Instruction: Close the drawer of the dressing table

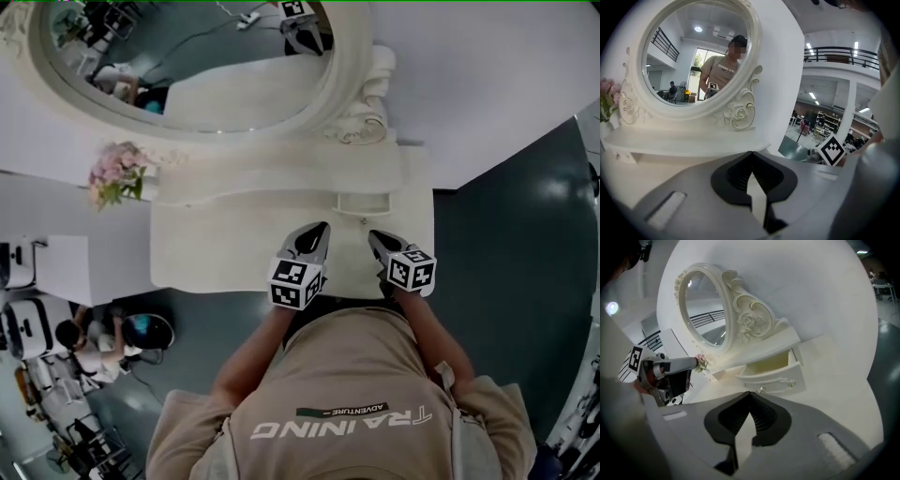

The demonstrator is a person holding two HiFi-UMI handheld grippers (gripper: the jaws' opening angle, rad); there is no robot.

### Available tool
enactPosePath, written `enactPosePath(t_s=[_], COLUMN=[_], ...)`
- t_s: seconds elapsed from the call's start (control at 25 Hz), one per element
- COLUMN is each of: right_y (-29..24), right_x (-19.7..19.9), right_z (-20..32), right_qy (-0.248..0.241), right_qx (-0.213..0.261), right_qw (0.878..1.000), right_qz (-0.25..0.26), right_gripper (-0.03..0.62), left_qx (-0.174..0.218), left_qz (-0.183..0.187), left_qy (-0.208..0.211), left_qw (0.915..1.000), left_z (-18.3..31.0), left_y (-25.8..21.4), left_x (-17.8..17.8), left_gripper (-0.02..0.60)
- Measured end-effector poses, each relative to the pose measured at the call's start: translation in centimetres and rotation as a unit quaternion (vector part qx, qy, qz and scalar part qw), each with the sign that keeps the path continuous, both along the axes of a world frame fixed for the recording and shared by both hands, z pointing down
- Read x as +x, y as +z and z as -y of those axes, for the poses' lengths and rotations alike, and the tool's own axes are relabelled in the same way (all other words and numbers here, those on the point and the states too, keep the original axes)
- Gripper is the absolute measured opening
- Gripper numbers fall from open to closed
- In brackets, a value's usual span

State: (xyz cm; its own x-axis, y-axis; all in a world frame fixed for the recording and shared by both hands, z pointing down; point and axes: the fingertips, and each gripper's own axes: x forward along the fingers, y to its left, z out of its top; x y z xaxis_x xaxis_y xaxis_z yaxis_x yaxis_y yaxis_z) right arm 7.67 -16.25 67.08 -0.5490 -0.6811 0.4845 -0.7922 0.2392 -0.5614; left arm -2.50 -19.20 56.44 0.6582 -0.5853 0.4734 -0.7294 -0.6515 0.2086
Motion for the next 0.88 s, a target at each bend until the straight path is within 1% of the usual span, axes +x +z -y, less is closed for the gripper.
enactPosePath(t_s=[0.24,0.48,0.88], right_y=[3.3,4.8,5.1], right_x=[-1.1,-1.6,-2.1], right_z=[0.5,1.8,2.5], right_qy=[-0.02,-0.029,-0.046], right_qx=[-0.053,-0.078,-0.085], right_qw=[0.998,0.997,0.995], right_qz=[-0.001,0.005,0.005], right_gripper=[0.003,0.003,0.003], left_qx=[-0.023,-0.038,-0.048], left_qz=[0.011,0.016,0.012], left_qy=[-0.03,-0.048,-0.057], left_qw=[0.9992,0.998,0.9971], left_z=[-1.2,-2.1,-2.4], left_y=[1.9,2.8,3.5], left_x=[-2.0,-3.1,-2.9], left_gripper=[0.018,0.018,0.018])
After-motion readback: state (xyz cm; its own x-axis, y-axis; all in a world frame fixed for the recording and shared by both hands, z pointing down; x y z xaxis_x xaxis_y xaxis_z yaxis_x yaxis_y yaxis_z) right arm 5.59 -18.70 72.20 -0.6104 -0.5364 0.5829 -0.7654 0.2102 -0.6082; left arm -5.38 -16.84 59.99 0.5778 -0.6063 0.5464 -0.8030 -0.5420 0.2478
